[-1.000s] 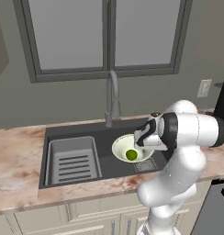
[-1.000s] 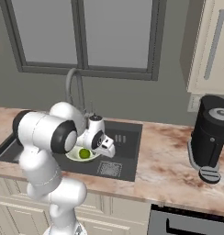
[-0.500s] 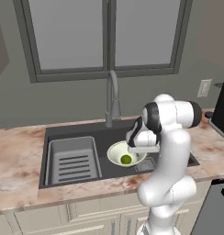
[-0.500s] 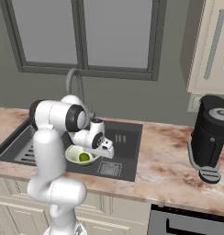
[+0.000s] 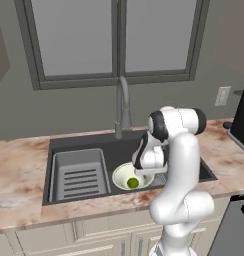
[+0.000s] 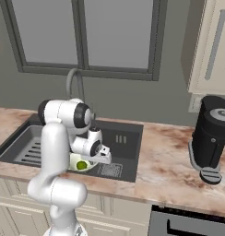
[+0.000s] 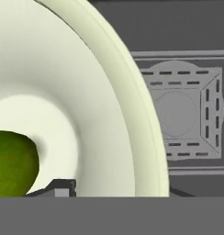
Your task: Pick the lime from the cabinet and place it in the bowl. Then pick the bowl and place it in the sink. Then turn on the sink facuet.
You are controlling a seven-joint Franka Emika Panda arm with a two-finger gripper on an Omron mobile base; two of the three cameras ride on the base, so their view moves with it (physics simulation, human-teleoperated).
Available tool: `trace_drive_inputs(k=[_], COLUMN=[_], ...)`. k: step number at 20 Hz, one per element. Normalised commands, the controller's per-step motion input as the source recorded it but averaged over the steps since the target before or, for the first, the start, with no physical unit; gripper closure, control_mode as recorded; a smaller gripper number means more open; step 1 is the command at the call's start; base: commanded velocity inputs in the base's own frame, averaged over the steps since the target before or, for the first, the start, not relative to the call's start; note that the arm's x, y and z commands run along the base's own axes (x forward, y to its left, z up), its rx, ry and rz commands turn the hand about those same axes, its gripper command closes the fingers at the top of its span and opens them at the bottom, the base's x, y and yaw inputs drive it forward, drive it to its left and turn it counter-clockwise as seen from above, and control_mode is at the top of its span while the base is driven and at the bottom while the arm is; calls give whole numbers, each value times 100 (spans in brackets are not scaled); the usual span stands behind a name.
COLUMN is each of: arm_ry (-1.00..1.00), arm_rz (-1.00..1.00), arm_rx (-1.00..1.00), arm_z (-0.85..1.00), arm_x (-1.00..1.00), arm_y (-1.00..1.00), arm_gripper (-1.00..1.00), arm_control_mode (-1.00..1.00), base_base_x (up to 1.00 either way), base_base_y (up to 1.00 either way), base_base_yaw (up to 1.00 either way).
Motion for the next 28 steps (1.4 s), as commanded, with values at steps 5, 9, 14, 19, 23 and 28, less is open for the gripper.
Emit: trace_drive_inputs(k=[5,9,14,19,23,28], arm_ry=[-4,-5,-4,-4,-7,-5], arm_rz=[4,0,0,0,0,0], arm_rx=[0,0,0,0,0,2], arm_z=[-10,-1,0,0,4,27], arm_x=[7,23,32,25,1,0], arm_y=[0,0,0,0,0,0], arm_gripper=[100,100,100,-100,-100,-100], arm_control_mode=[-100,-100,-100,-100,-100,-100], base_base_x=[0,0,0,0,0,0], base_base_y=[0,0,0,0,0,0], base_base_yaw=[0,0,0,0,0,0])
